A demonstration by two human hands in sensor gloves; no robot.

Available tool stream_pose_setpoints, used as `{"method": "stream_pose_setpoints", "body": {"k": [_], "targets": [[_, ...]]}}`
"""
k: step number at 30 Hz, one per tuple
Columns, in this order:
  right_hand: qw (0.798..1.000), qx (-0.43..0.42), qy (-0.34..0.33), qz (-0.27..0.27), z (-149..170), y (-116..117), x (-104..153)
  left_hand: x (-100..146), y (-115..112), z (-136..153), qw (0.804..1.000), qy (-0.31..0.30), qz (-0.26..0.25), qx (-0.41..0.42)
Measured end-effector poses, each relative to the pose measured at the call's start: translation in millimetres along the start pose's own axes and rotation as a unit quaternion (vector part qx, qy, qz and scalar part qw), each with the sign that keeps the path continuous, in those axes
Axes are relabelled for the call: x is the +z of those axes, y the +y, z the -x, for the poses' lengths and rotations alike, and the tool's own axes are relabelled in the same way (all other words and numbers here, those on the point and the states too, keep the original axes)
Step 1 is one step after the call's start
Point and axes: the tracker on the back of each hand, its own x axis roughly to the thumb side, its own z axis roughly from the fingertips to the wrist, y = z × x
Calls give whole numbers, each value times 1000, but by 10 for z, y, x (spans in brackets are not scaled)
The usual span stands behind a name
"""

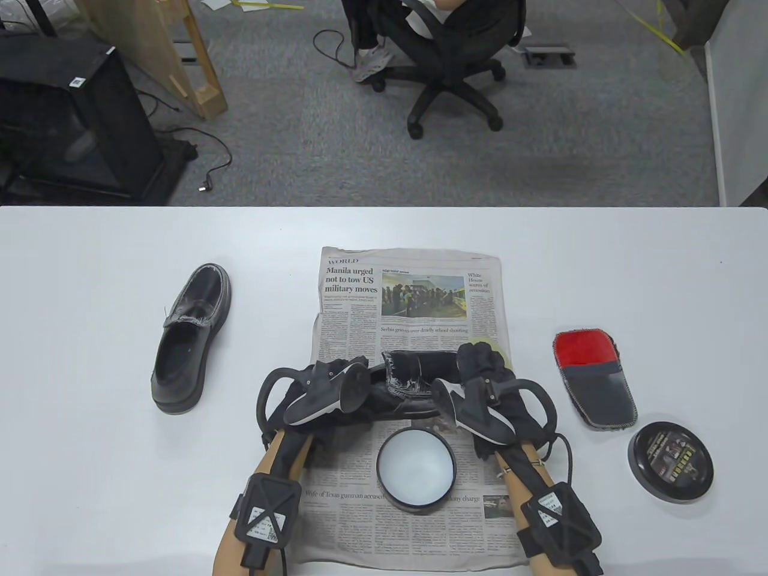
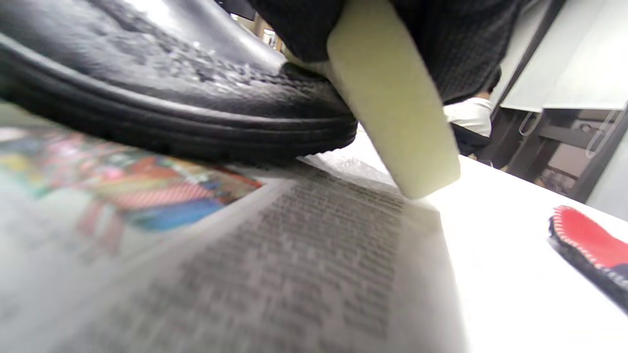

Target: Dip and apply leather care cream with polishing sponge on shoes

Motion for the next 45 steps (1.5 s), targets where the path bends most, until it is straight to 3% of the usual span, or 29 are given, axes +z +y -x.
{"method": "stream_pose_setpoints", "body": {"k": [6, 10, 15, 18, 24, 31, 34, 36, 40, 43, 45], "targets": [[997, 36, -56, 39, -207, -137, 225, -5, -5, 1, 1000, -6, 2, 5], [997, -21, -51, 53, -297, -224, 66, -5, -8, 3, 1000, -8, 3, 6], [999, -39, 1, 14, -214, -142, -245, -1, -15, 9, 1000, -9, 1, 12], [999, -35, 17, 0, -125, -86, -262, 3, -16, 12, 1000, -7, -1, 12], [999, -30, 7, -29, 88, -55, -21, 8, -12, 11, 1000, -3, -1, 7], [995, -92, -4, -23, 457, -326, 622, 7, -20, 16, 1000, -8, -1, 14], [995, -54, 23, -76, 588, -363, 814, 6, -22, 19, 1000, -12, 0, 16], [995, -34, 45, -87, 632, -295, 865, 9, -22, 17, 1000, -13, 0, 15], [982, 33, 77, -167, 648, 44, 825, 33, -11, 9, 1000, -18, -6, 9], [977, -13, 44, -209, 597, 189, 777, 85, 22, 2, 999, -29, -29, 11], [977, -18, 40, -207, 577, 179, 777, 137, 67, 20, 998, -41, -43, 23]]}}
